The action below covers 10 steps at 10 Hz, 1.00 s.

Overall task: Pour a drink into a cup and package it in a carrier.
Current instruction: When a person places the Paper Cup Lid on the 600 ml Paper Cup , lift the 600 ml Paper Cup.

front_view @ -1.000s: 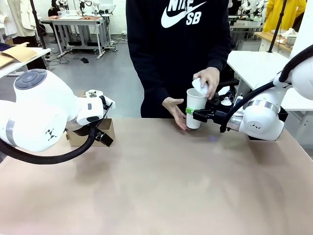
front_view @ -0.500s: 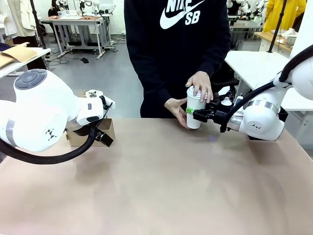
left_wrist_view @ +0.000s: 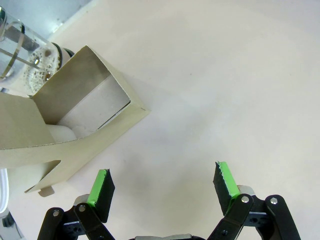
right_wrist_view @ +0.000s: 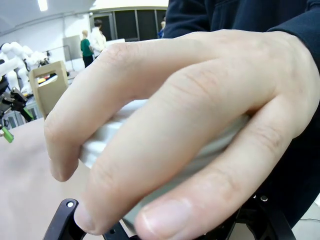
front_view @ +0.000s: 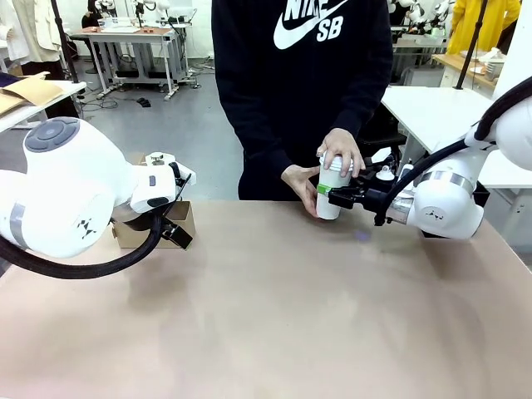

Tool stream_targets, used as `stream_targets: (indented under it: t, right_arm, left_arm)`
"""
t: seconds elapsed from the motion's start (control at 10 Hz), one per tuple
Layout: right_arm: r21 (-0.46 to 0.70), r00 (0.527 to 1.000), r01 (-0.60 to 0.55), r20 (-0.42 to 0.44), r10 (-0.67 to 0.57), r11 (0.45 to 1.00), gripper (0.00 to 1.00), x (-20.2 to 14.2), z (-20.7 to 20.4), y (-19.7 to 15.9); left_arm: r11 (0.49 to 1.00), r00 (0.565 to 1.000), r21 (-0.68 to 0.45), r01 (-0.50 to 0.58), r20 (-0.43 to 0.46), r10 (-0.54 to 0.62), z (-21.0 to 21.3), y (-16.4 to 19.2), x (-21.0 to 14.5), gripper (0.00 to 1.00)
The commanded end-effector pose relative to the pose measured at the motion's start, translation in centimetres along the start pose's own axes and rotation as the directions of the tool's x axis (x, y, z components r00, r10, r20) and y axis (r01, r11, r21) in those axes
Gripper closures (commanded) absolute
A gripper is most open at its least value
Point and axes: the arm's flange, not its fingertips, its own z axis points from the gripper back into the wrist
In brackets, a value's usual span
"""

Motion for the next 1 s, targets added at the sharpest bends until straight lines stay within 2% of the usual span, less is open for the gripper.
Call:
stream_targets:
  t: [0.0, 0.9]
  right_arm:
    - [-0.001, 1.000, -0.007, 0.005, 0.007, 1.000, 0.19, 0.90, -0.19, 0.34]
    - [-0.001, 1.000, -0.007, 0.005, 0.007, 1.000, 0.19, 0.90, -0.19, 0.34]
  left_arm:
    - [1.000, 1.000, -0.002, -0.001, 0.001, 0.001, 0.04, 0.04, 0.00, 0.00]
    - [1.000, 1.000, -0.002, -0.001, 0.001, 0.001, 0.04, 0.04, 0.00, 0.00]
